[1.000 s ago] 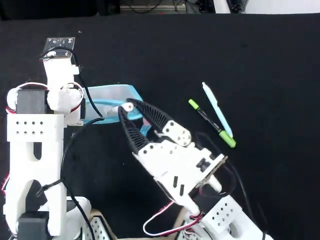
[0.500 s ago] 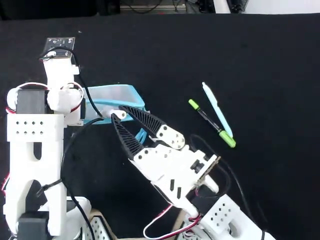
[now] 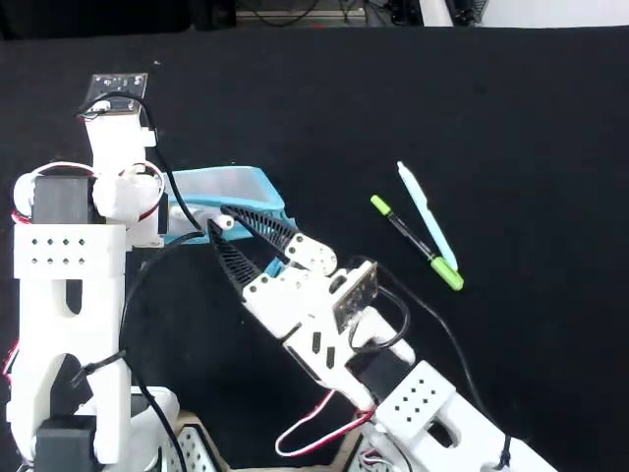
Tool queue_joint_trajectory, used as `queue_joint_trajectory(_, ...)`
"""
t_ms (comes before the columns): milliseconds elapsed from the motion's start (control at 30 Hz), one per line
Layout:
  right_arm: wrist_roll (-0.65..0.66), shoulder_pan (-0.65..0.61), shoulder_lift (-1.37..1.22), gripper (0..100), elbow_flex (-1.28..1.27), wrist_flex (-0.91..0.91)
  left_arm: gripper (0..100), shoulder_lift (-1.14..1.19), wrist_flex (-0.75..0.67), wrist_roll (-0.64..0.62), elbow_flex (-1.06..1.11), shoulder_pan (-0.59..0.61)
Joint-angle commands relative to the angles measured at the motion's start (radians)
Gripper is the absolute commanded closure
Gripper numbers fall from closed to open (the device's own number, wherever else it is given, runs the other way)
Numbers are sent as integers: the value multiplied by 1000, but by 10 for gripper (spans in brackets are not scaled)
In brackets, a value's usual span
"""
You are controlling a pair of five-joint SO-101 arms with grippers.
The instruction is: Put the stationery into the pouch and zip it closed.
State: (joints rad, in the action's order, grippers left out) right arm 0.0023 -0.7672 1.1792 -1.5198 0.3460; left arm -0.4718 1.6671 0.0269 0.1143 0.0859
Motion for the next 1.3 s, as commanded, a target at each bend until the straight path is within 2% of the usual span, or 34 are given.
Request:
queue_joint_trajectory(0,5,17,-10,987,64,29,970,8,2,-12,7,-2)
queue_joint_trajectory(600,3,15,-13,985,70,21,970,8,0,-12,7,-2)
queue_joint_trajectory(800,2,9,-15,886,64,0,970,8,0,-12,7,-2)
queue_joint_trajectory(1267,6,-15,-5,886,71,-37,970,8,2,-12,7,-2)
